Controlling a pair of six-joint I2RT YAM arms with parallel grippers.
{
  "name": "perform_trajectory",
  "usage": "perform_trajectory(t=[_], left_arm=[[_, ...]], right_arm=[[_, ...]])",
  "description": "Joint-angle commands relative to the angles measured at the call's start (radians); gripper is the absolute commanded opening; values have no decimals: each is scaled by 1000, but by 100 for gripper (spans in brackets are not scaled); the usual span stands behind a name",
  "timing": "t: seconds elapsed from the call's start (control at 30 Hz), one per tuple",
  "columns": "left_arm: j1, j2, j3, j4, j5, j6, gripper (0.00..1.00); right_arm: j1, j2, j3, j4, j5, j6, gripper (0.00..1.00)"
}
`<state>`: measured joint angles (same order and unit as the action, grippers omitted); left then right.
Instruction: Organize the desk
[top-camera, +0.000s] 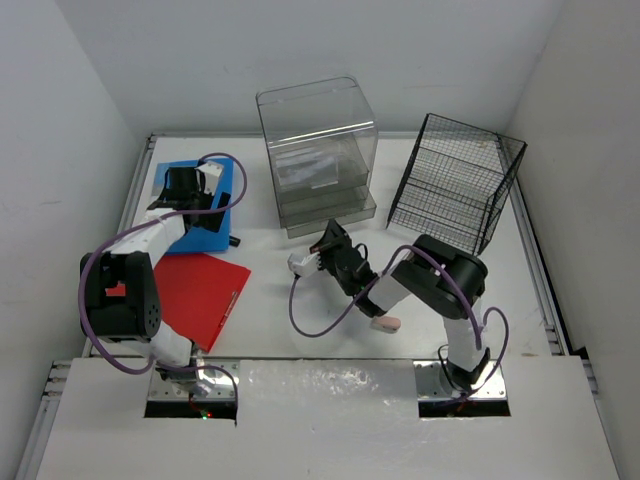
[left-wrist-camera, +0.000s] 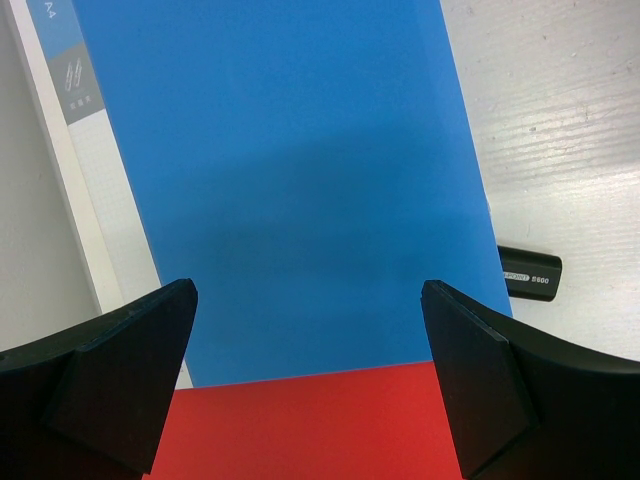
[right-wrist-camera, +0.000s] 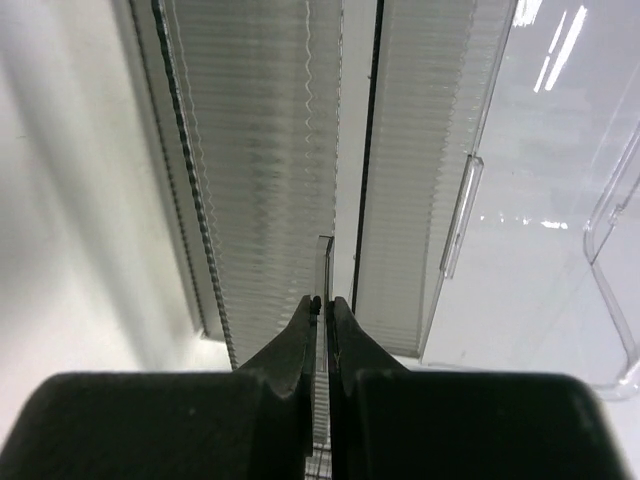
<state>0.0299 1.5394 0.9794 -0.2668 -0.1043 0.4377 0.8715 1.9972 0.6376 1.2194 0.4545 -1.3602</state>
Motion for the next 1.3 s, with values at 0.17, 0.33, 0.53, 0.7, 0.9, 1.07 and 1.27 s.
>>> perform_trajectory(t=[0.17, 0.33, 0.53, 0.7, 0.9, 1.07, 1.27], left_arm=[[13, -13, 2, 14, 11, 6, 94], [13, -10, 2, 12, 14, 4, 94], [13, -12, 4, 6, 18, 4, 94], [13, -7, 7, 3, 28, 1, 94], [11, -9, 5, -3, 34, 1, 94], [13, -7, 4, -5, 51, 3, 94], [13, -13, 5, -14, 63, -2, 94]], right_arm=[[80, -109, -84, -15, 69, 110, 0], [81, -169, -118, -27, 62, 151, 19], [83, -352, -157, -154, -19, 280, 73], [73, -602, -43, -712, -238, 608, 89], [5, -767, 117, -1467, -624, 874, 94], [-51, -799, 120, -1735, -695, 1068, 94], [-51, -707, 68, -1815, -611, 1190, 94]])
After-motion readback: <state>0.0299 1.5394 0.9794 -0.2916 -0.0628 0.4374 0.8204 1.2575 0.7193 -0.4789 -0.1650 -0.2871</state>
